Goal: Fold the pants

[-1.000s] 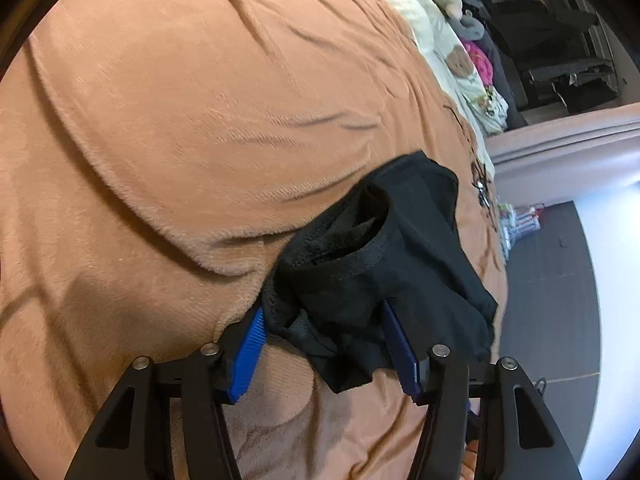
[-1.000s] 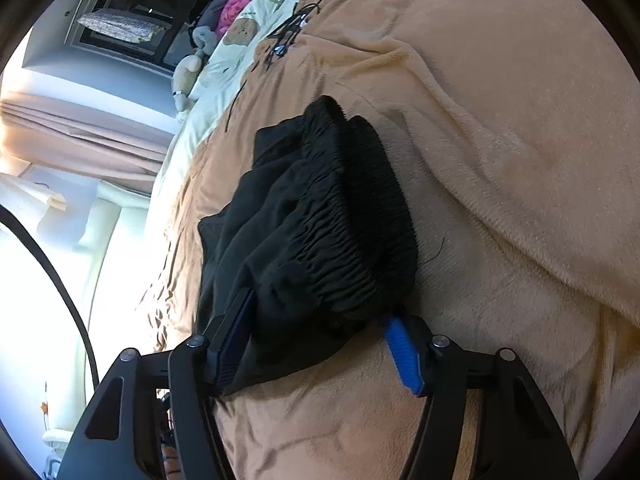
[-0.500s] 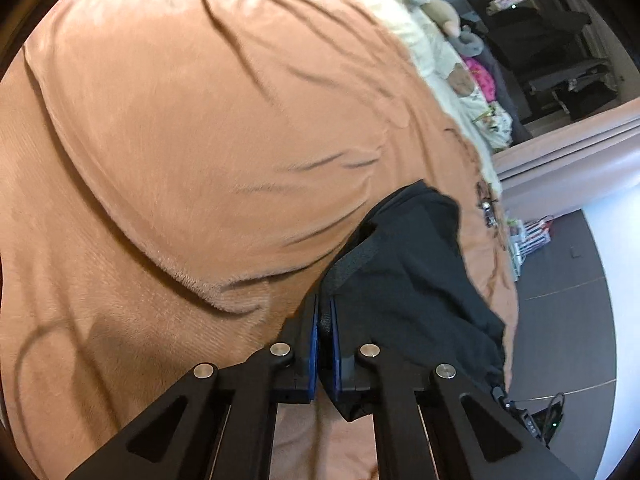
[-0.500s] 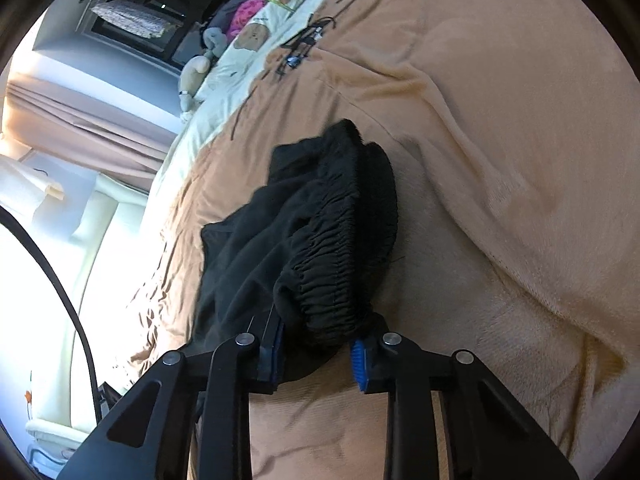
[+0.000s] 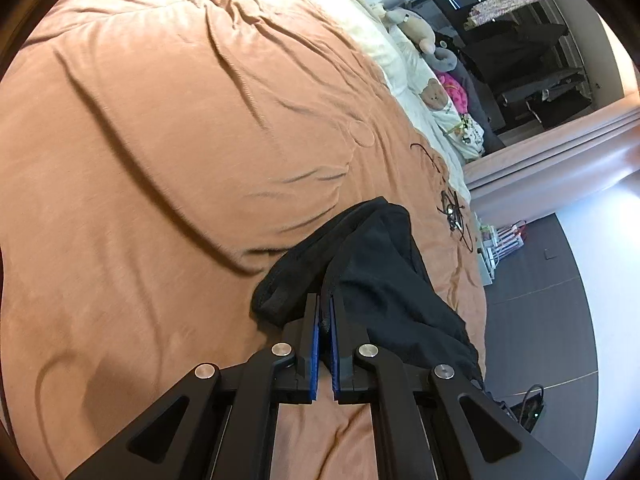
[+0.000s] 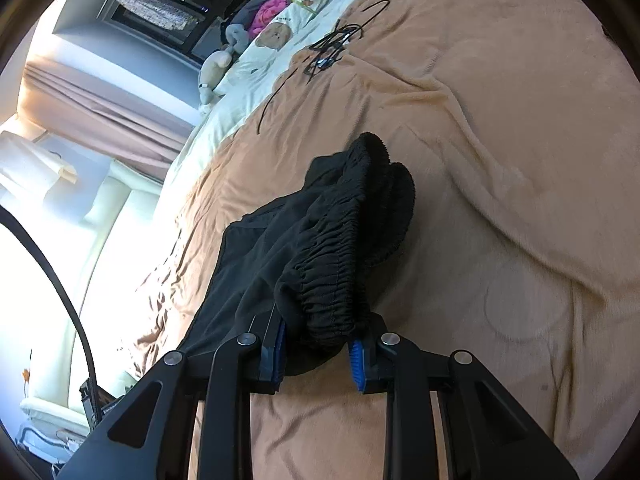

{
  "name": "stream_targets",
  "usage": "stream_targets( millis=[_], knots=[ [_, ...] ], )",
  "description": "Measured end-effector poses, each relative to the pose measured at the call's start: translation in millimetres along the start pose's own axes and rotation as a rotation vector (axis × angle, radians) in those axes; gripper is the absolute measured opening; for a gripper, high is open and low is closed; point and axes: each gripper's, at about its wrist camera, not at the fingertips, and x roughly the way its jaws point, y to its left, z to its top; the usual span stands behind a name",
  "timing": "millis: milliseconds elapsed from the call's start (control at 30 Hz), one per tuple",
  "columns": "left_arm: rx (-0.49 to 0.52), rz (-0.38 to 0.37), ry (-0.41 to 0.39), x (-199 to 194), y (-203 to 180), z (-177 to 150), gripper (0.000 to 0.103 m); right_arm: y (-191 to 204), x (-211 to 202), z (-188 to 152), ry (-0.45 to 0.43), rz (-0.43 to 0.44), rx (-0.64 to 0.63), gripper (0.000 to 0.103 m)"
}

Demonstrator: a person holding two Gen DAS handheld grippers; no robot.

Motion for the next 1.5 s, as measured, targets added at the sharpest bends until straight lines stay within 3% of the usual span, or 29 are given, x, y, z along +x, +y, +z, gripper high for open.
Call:
stream_targets(
  millis=[500,933,1067,1333,1400,1467,1500],
  knots=[
    [-0.008,-0.043,0.014,-57.7,22.7,-49.8,0.004,3.5,-31.2,-34.9,0.037,0.004,-0.039,0.022],
    [0.009,-0.037,0.075,-85.8,29.6,-89.0,0.004,-7.1,-54.1,-48.6,0.092,0.017,-0.075,0.022],
    [0.037,-0.005,0.128,-80.5,26.1,-93.8,0.005,-12.5,-60.0,-46.7,0.099,0.004,-0.076,0.022],
    [0.114,0.085,0.140,-55.1,16.8,-69.9,0.009,-24.4,-63.6,-45.8,0.130,-0.051,-0.073,0.022],
    [0.137,0.089,0.151,-47.8,12.2,-62.7,0.016,-26.0,-63.8,-46.9,0.145,-0.053,-0.065,0.030],
    [0.177,0.100,0.154,-37.1,1.4,-50.3,0.038,-25.5,-66.3,-46.7,0.147,-0.063,-0.079,0.040],
    [0.196,0.104,0.148,-34.9,-2.3,-46.9,0.042,-23.9,-68.1,-46.4,0.145,-0.077,-0.092,0.047]
  ],
)
